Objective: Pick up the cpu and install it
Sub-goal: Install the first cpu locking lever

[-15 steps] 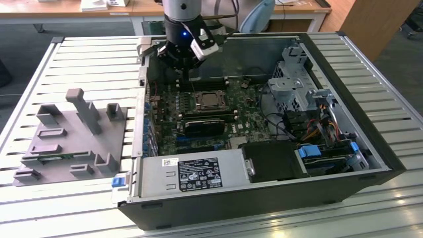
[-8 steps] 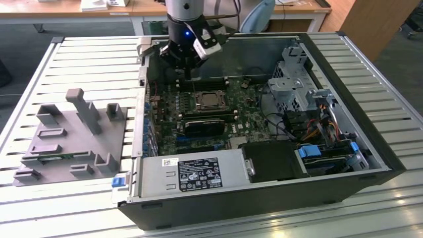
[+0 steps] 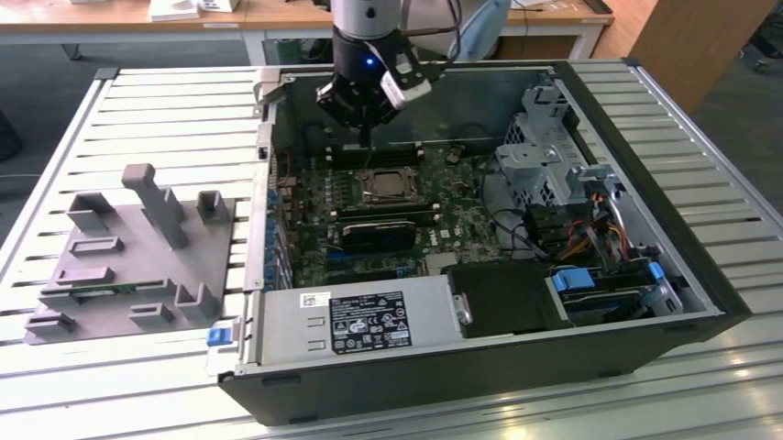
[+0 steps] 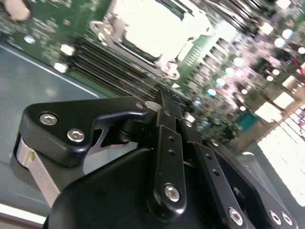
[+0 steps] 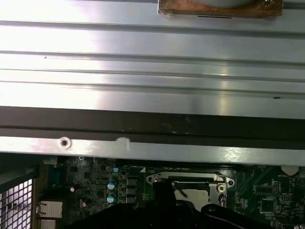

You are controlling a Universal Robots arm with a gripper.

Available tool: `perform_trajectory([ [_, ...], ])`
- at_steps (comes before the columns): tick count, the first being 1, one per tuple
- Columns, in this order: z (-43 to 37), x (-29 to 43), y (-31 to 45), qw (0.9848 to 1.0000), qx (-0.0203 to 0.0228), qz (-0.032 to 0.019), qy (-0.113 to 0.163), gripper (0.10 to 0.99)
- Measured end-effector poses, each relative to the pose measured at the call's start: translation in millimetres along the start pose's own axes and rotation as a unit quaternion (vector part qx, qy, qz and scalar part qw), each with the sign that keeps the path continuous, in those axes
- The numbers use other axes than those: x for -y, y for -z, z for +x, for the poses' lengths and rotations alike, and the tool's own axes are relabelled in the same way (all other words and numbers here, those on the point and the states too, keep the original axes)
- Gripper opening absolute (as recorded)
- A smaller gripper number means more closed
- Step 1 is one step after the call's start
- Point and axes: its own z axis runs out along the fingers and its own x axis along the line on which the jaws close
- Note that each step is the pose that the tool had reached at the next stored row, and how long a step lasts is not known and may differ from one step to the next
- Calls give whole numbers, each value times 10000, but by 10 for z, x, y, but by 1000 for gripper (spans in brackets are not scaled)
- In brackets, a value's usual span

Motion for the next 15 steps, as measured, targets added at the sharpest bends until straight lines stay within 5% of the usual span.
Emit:
perform_trajectory([
  [5,-81,3,-14,10000,-3,-18,-1,106],
  [8,-83,5,-29,9998,3,-194,-3,106],
  [15,-124,30,-101,9997,6,-204,-99,106],
])
